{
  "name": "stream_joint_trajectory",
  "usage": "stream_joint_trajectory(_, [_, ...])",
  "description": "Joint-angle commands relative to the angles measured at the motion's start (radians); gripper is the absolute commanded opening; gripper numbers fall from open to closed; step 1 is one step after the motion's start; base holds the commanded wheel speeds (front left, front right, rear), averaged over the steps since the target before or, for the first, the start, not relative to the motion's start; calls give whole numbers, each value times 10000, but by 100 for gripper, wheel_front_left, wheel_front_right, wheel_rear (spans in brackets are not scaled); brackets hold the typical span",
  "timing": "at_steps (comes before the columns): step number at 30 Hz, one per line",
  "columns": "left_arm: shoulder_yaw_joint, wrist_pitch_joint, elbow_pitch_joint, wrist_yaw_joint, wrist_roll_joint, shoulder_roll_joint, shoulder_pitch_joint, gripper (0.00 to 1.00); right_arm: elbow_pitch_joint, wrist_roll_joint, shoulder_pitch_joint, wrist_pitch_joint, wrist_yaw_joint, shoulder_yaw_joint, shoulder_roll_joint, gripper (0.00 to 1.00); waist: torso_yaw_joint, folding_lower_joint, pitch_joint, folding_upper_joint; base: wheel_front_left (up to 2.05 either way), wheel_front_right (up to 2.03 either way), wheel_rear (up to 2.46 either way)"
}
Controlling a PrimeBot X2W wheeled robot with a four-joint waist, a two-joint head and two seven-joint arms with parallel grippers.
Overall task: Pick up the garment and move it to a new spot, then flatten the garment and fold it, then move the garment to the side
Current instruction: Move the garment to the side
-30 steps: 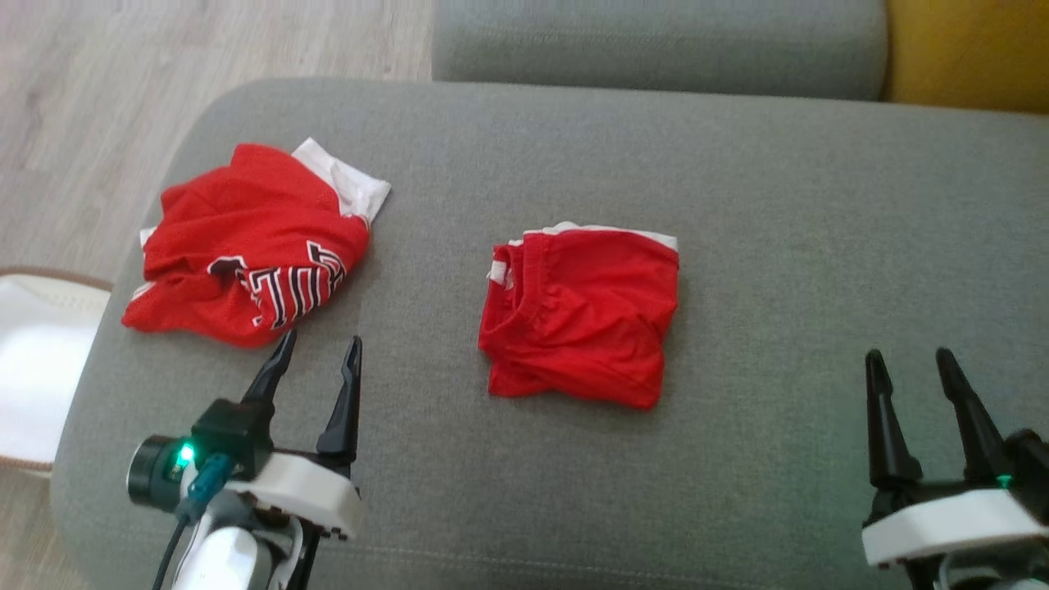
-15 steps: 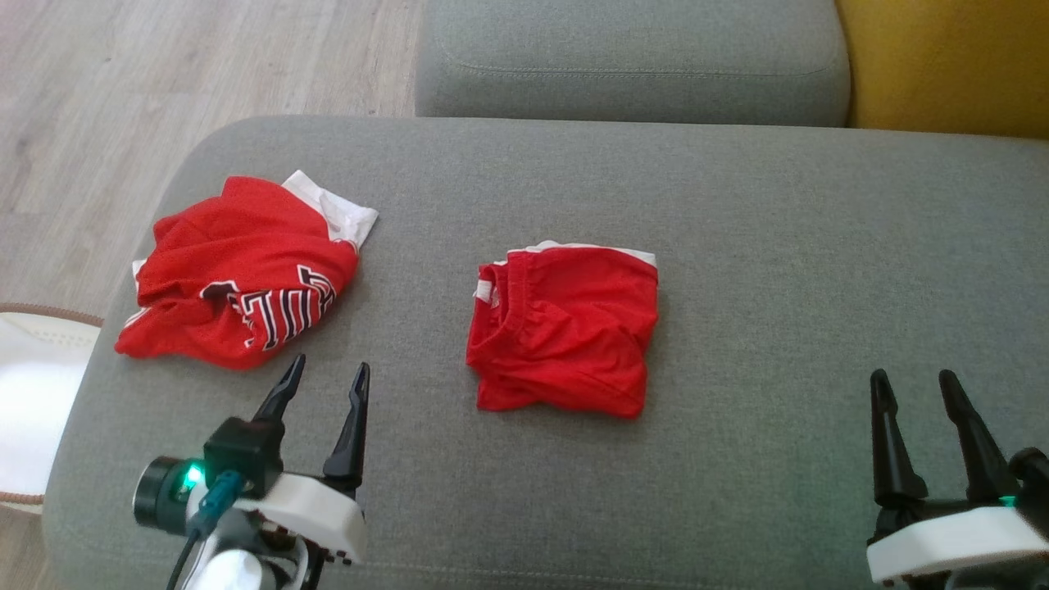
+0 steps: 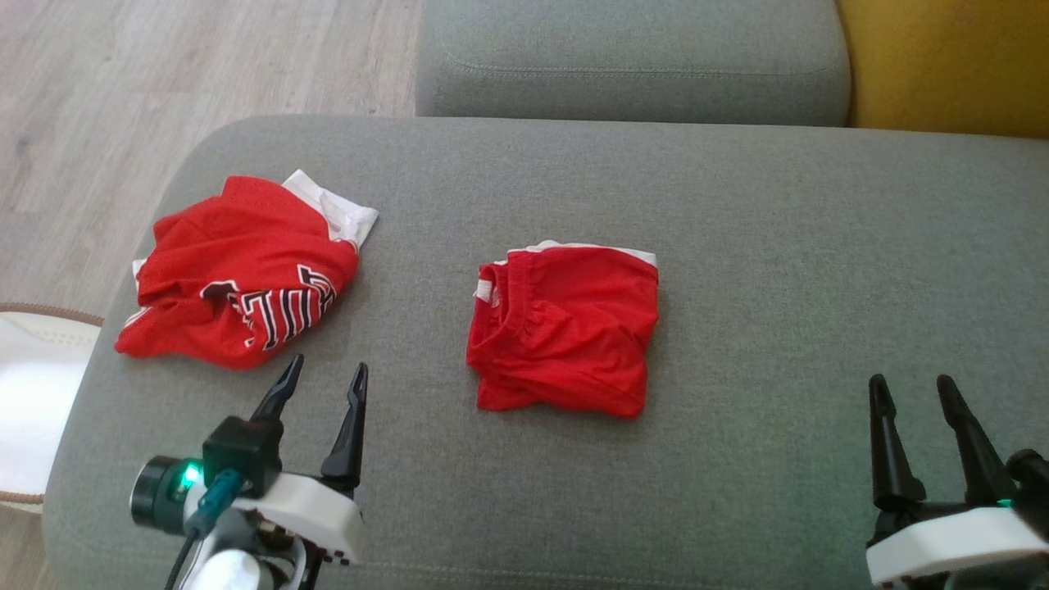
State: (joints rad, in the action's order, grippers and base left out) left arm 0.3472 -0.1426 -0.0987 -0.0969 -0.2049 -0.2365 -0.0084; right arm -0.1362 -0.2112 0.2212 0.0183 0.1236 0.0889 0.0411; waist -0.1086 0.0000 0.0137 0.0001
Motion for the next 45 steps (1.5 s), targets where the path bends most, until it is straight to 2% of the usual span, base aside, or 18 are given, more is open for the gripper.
stream_joint_trajectory(1, [-320,-48,398,-86,-16,-182,-452,100,-324,9,-251,22,71,-153,91,100,-7,0,-13,-1,0,0,0])
stream_joint_trajectory(12, [-234,-412,582,-47,-9,-104,-1044,100,341,245,-1226,826,71,-219,91,100,-418,0,-745,-1,0,0,0])
stream_joint_trajectory(22, [-119,-1002,387,173,22,182,-2051,100,2485,638,-3635,1691,71,-1404,91,100,-1151,0,-1813,-1,0,0,0])
stream_joint_trajectory(31, [-5,-1178,11,344,128,483,-2449,100,4933,-190,-4868,1937,71,-2076,91,100,-1603,0,-2131,-1,0,0,0])
stream_joint_trajectory(36, [5,-1188,-58,456,176,593,-2478,100,5575,-671,-5204,2311,71,-2425,91,100,-1624,0,-2162,-1,0,0,0])
stream_joint_trajectory(37, [-8,-1188,-52,478,178,618,-2483,100,5667,-756,-5277,2399,71,-2495,91,93,-1621,0,-2175,-1,0,0,0])
stream_joint_trajectory(38, [-23,-1189,-43,495,188,637,-2489,100,5756,-791,-5353,2484,71,-2537,91,81,-1616,0,-2190,-1,0,0,0])
stream_joint_trajectory(39, [-39,-1189,-29,511,201,654,-2492,100,5847,-801,-5425,2587,71,-2579,91,60,-1613,0,-2202,-1,0,0,0])
stream_joint_trajectory(40, [-55,-1190,-18,527,215,668,-2490,100,5926,-868,-5484,2679,71,-2613,91,33,-1611,0,-2211,-1,0,0,0])
stream_joint_trajectory(41, [-74,-1190,-9,539,229,680,-2484,100,6002,-894,-5540,2769,71,-2641,91,0,-1606,0,-2222,-1,0,0,0])
stream_joint_trajectory(45, [-146,-1190,15,590,291,717,-2469,100,6190,-982,-5695,2910,71,-2642,91,0,-1584,0,-2261,-1,0,0,0])
